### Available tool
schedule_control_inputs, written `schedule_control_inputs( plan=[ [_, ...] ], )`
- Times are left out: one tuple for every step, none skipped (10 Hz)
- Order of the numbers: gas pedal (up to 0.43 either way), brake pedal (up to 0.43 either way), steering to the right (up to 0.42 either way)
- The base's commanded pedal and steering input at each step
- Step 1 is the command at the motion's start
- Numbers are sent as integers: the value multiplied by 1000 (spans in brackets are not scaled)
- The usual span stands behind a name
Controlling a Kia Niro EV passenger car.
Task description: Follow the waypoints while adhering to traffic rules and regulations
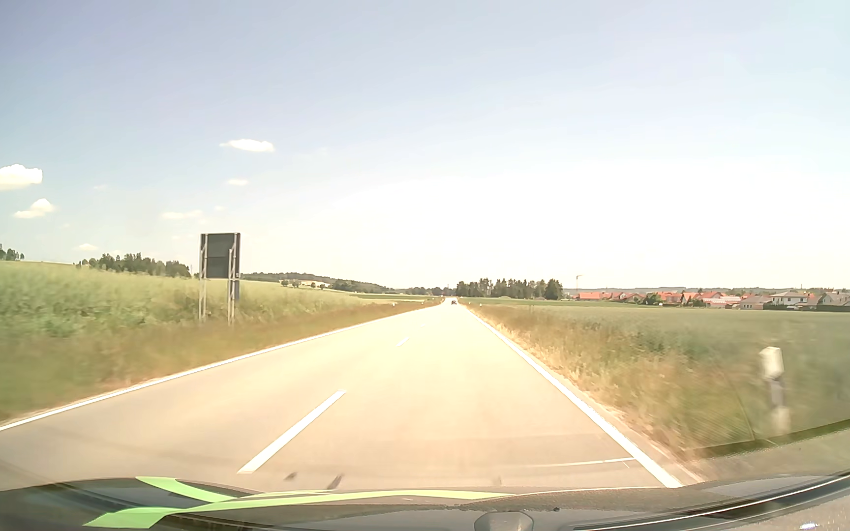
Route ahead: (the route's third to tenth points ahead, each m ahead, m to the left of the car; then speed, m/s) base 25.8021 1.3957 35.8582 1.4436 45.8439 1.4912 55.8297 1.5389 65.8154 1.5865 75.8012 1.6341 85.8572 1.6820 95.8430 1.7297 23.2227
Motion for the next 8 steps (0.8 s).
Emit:
schedule_control_inputs(
  plan=[
    [209,0,-1],
    [220,0,-1],
    [228,0,-1],
    [248,0,-1],
    [248,0,-1],
    [248,0,-1],
    [248,0,-1],
    [220,0,-1]
  ],
)
